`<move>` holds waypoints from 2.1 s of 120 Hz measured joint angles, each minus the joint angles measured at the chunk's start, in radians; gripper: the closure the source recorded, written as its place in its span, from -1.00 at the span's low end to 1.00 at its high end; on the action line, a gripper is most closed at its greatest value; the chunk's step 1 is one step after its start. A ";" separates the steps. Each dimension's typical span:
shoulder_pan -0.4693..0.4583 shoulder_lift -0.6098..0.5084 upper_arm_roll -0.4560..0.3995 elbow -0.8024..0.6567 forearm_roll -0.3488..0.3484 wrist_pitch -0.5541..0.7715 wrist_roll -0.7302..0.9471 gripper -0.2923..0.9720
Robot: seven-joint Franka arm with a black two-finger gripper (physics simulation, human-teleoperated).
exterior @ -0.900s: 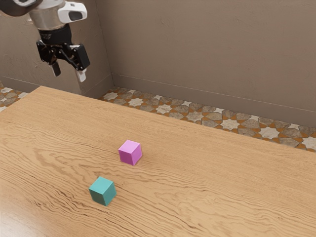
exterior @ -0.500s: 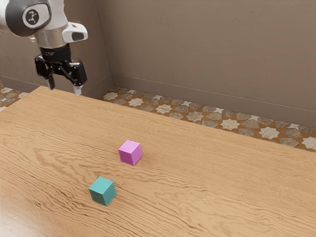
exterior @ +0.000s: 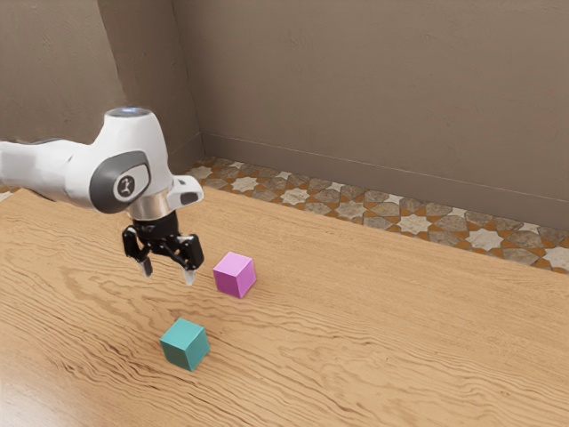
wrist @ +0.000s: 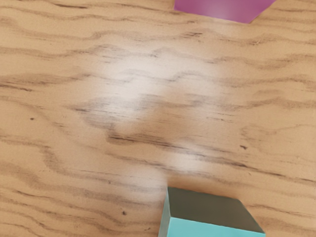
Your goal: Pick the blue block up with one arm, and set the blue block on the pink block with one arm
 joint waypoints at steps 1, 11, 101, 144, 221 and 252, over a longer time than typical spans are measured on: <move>-0.001 0.002 0.000 -0.004 -0.004 0.007 0.000 -0.54; -0.008 0.021 0.000 -0.052 -0.044 0.070 0.004 -0.54; 0.005 0.003 -0.014 -0.215 -0.100 0.266 0.116 -0.54; -0.053 -0.025 -0.027 -0.271 -0.112 0.320 0.156 -0.54; -0.036 0.018 -0.031 -0.320 -0.104 0.412 0.174 -0.54; -0.028 0.030 -0.031 -0.316 -0.104 0.421 0.172 -0.41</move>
